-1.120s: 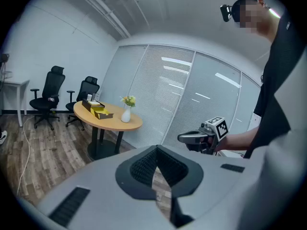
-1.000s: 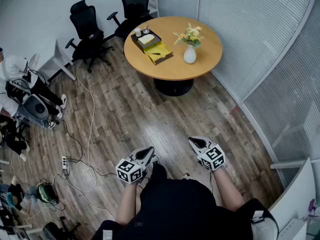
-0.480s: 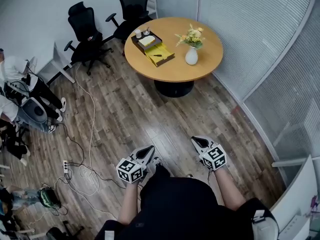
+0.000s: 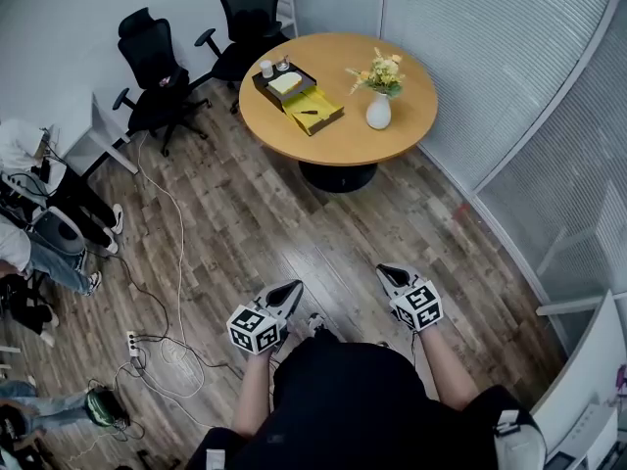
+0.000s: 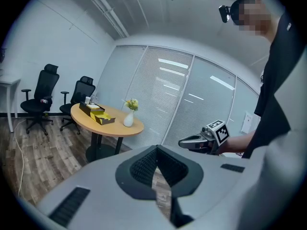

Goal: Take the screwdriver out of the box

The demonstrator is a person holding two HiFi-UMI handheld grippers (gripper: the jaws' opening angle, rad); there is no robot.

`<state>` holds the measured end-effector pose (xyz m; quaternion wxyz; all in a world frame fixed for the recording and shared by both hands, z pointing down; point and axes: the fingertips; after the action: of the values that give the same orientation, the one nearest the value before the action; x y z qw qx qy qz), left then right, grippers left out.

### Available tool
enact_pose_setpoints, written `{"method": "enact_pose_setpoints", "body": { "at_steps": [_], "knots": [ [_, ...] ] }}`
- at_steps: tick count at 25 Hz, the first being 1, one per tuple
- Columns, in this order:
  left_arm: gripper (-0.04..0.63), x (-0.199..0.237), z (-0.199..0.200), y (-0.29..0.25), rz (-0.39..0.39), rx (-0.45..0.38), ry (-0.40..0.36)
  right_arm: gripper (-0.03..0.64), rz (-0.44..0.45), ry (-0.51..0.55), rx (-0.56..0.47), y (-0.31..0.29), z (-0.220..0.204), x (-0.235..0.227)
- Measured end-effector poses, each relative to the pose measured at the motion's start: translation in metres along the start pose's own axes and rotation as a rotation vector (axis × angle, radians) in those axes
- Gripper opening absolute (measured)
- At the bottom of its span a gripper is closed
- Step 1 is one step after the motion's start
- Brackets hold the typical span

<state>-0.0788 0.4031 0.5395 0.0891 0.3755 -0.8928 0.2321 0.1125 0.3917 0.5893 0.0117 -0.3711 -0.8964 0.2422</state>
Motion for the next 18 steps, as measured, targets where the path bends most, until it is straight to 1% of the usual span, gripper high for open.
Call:
{"method": "enact_pose_setpoints", "body": {
  "at_steps": [9,13,18],
  "knots": [
    [0.006,0.057,0.016,0.001,-0.047,0.013,-0.027,0.008,-0.037,-0.025,-0.025,-0.058,0.021,0.009],
    [0.006,0.075,0.018,0.008,-0.052,0.013,-0.02,0.008,-0.015,-0.022,-0.016,-0.078,0.027,0.026],
    [0.006,0.087,0.018,0.016,-0.043,0.003,0.007,0.008,0.023,-0.023,0.021,-0.099,0.023,0.042]
  ]
}}
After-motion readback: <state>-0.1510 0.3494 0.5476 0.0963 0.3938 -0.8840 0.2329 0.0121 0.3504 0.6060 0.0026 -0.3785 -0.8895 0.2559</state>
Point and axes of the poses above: the fingertips, and each gripper's own axes: y backward along the fingers, x to its left, z out of its top, and after that the axes turned 6 degrees about z, right-handed
